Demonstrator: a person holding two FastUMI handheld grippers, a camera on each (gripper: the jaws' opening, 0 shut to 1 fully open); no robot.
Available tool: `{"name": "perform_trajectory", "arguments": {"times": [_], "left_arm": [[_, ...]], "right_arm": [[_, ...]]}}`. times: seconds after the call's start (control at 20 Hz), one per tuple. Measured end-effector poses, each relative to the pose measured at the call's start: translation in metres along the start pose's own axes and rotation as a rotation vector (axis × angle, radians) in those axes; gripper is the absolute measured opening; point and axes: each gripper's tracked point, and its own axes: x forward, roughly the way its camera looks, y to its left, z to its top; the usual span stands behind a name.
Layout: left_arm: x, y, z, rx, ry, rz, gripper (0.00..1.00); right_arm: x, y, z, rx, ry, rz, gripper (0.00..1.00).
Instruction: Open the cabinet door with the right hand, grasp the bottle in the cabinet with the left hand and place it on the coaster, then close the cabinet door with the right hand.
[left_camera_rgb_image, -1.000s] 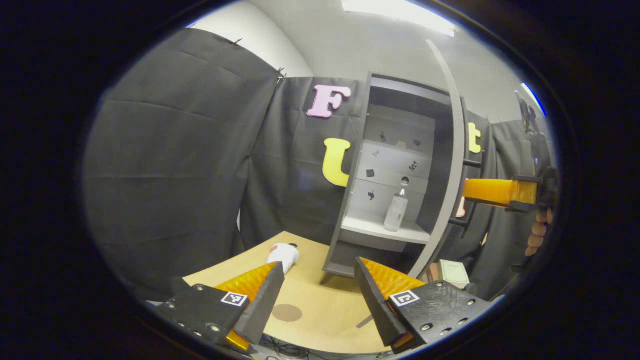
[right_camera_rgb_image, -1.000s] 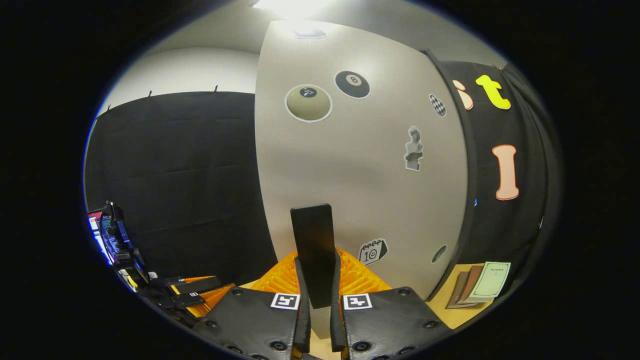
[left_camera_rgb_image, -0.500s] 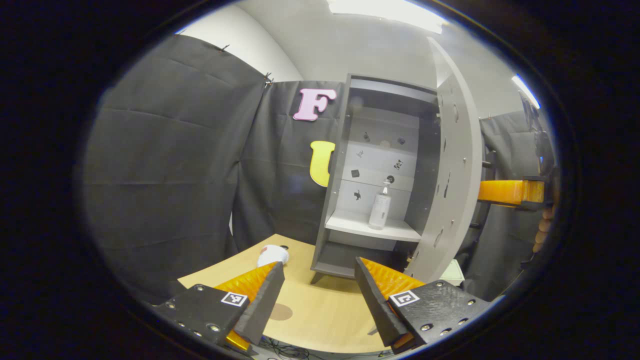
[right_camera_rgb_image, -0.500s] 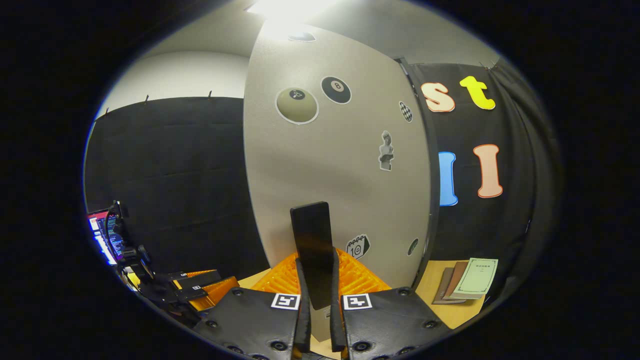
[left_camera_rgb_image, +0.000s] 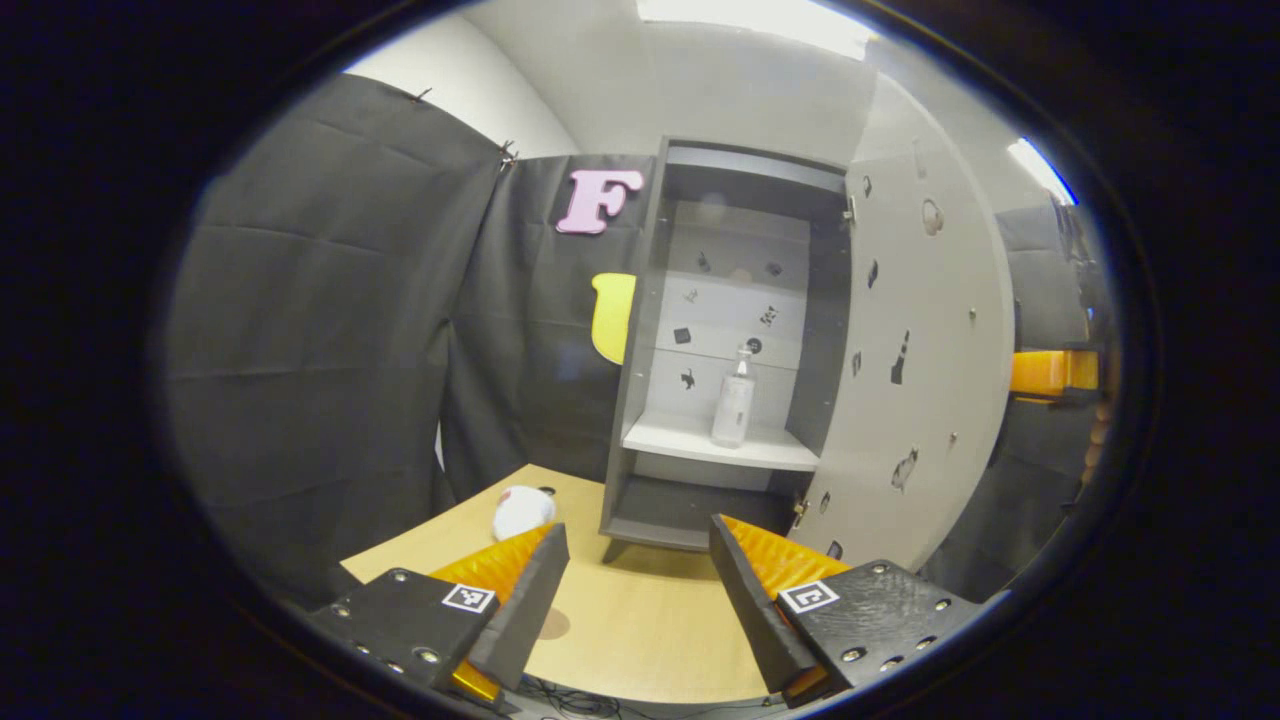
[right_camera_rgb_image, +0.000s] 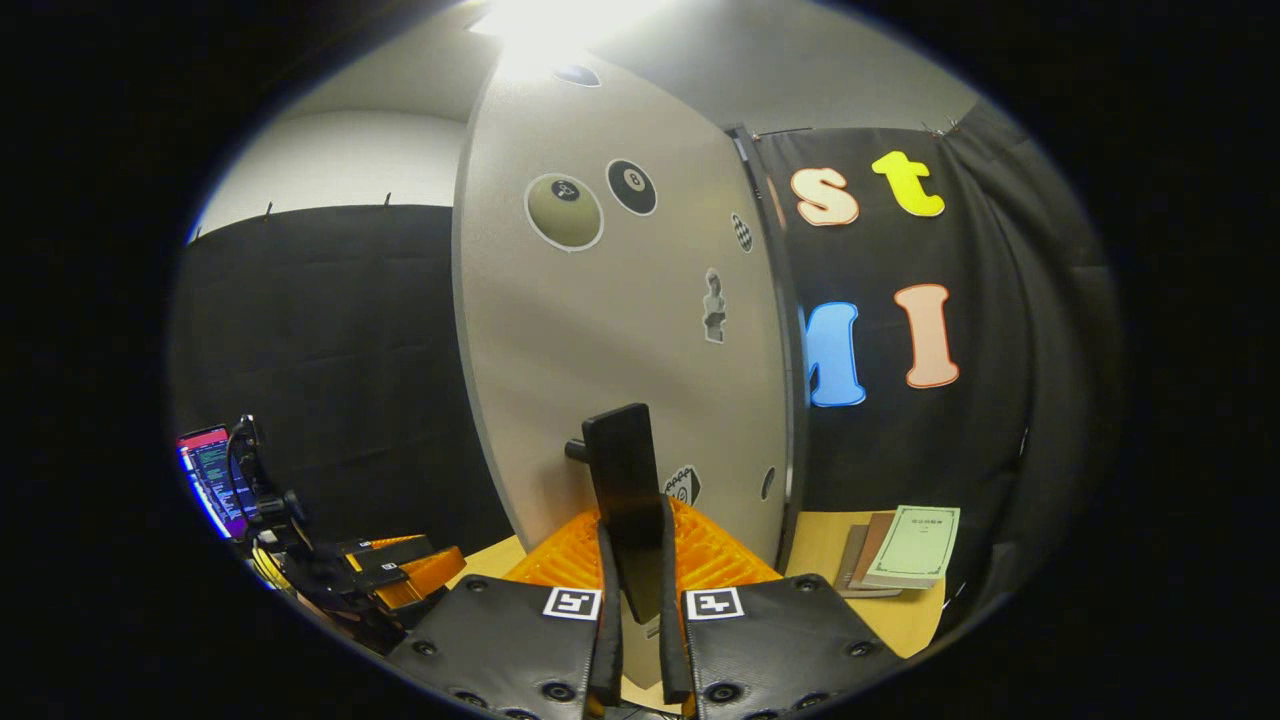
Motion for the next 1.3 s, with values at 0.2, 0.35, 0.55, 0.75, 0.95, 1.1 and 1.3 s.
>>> {"name": "perform_trajectory", "arguments": {"times": [0.2,0.35,0.55,0.75,0.95,1.1,1.3], "left_arm": [[0.006,-0.016,-0.006,0.027,0.014,-0.037,0.86],[0.009,-0.028,-0.010,0.030,0.021,-0.069,0.86],[0.015,-0.033,-0.018,0.035,0.041,-0.085,0.86],[0.016,-0.043,-0.018,0.044,0.045,-0.106,0.86],[0.023,-0.045,-0.027,0.041,0.065,-0.113,0.86],[0.030,-0.044,-0.031,0.031,0.078,-0.120,0.86],[0.049,-0.045,-0.038,0.020,0.105,-0.145,0.86]], "right_arm": [[-0.001,-0.009,0.002,0.008,-0.017,-0.052,0.17],[0.000,-0.021,0.004,0.013,-0.031,-0.104,0.17],[-0.002,-0.023,0.005,0.058,-0.043,-0.131,0.14],[-0.001,-0.030,0.007,0.002,-0.051,-0.141,0.14],[0.001,-0.032,0.005,0.033,-0.047,-0.135,0.16],[0.000,-0.033,0.003,0.074,-0.041,-0.154,0.16],[-0.007,-0.036,-0.002,0.069,-0.014,-0.180,0.16]]}}
